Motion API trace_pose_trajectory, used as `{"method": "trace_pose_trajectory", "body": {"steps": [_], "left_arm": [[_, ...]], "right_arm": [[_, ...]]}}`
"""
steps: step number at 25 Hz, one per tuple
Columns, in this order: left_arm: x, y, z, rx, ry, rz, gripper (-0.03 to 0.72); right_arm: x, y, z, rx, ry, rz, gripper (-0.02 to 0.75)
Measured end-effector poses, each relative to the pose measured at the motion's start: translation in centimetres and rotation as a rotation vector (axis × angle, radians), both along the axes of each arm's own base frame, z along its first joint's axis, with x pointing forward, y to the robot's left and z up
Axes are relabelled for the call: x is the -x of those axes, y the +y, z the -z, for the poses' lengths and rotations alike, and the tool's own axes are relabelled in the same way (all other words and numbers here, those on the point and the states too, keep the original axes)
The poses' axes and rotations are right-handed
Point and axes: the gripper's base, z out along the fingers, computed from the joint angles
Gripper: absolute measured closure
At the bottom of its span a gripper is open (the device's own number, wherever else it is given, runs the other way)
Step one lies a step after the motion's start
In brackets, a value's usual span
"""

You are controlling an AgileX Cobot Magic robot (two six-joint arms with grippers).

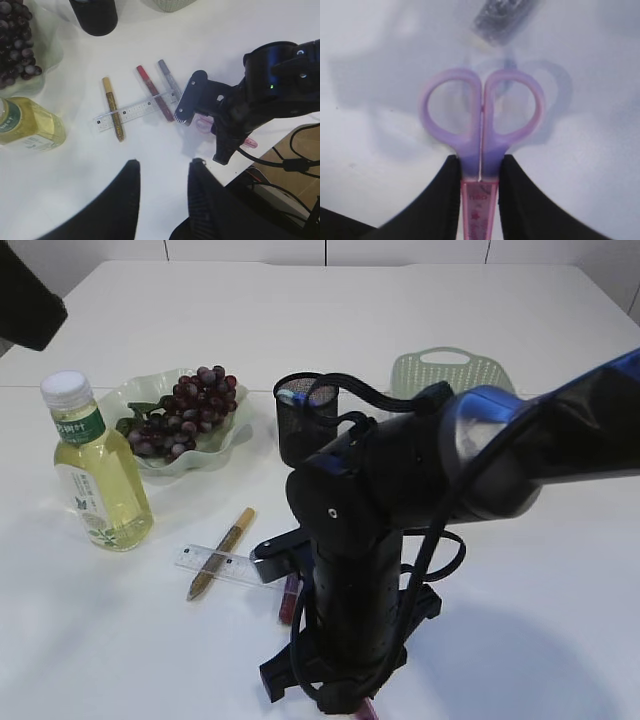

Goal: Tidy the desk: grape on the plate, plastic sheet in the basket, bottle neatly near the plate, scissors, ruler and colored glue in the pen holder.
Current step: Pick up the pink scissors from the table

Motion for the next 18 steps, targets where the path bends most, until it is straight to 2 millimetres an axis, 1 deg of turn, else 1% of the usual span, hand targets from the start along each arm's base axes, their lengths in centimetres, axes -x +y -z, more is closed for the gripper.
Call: {"method": "trace_pose_trajectory", "body": {"steps": [3, 6, 12, 18], "left_arm": [[0.0, 0.0, 0.0, 0.0, 0.0, 0.0, 0.447], [0.0, 0.0, 0.0, 0.0, 0.0, 0.0, 0.446], [0.0, 0.0, 0.0, -0.004, -0.003, -0.002, 0.447], [-0.1, 0.1, 0.0, -0.008, -0.007, -0.004, 0.447]], "right_arm": [[0.0, 0.0, -0.3, -0.008, -0.006, -0.027, 0.543], [0.1, 0.0, -1.1, -0.025, -0.019, -0.044, 0.543], [0.2, -0.3, -3.6, -0.072, -0.084, -0.064, 0.544], [0.1, -0.8, -6.5, -0.143, -0.212, -0.089, 0.544]]}}
